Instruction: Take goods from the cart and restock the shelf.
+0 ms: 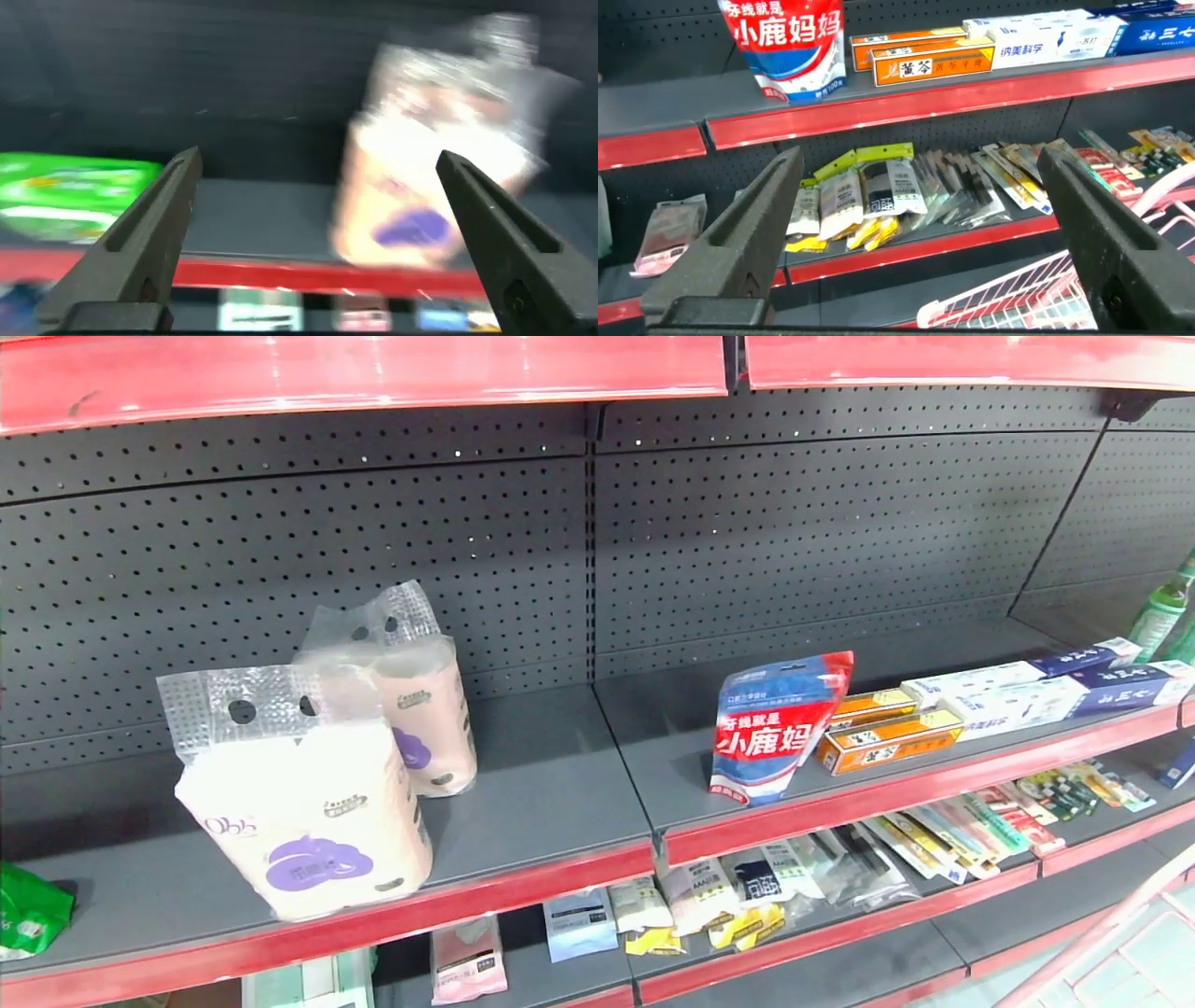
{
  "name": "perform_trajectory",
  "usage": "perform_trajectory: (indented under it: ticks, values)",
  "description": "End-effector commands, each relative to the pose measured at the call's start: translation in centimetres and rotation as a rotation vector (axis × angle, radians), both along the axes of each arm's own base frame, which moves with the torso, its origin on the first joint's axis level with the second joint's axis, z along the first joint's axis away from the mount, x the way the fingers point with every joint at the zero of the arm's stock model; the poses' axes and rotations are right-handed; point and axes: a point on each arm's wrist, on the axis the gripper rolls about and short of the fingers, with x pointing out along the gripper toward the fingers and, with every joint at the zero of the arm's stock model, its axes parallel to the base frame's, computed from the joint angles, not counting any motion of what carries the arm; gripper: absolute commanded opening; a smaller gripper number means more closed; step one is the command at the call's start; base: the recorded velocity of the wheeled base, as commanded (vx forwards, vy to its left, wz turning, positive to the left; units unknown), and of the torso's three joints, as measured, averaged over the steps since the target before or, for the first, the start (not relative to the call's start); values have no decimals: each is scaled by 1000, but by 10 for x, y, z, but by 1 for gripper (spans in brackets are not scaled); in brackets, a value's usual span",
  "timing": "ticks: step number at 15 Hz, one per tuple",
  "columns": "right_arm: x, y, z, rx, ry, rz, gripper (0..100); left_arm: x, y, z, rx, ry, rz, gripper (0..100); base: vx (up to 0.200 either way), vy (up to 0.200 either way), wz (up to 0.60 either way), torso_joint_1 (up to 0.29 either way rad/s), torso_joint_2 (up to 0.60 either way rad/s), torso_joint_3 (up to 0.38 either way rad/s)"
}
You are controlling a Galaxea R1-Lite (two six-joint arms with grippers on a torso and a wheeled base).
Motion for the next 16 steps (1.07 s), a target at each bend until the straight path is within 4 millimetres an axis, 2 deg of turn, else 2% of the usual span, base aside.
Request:
perform_trajectory:
  ticks: [1,2,4,8,10,12,15,16]
  values:
    - [0,0,0,0,2,0,100,83,41,20,-72,262,318,100,0,0,0,0,0,0]
    - [0,0,0,0,2,0,100,89,54,12,-107,312,332,100,0,0,0,0,0,0]
    - [0,0,0,0,2,0,100,94,64,-1,-113,394,312,100,0,0,0,0,0,0]
    - [0,0,0,0,2,0,100,93,63,-15,-129,453,284,100,0,0,0,0,0,0]
    - [0,0,0,0,2,0,100,95,64,-36,-131,559,263,100,0,0,0,0,0,0]
    - [0,0,0,0,2,0,100,102,67,-45,-155,609,239,100,0,0,0,0,0,0]
    - [0,0,0,0,2,0,100,109,71,-48,-164,622,213,100,0,0,0,0,0,0]
    - [0,0,0,0,2,0,100,117,76,-55,-157,665,202,100,0,0,0,0,0,0]
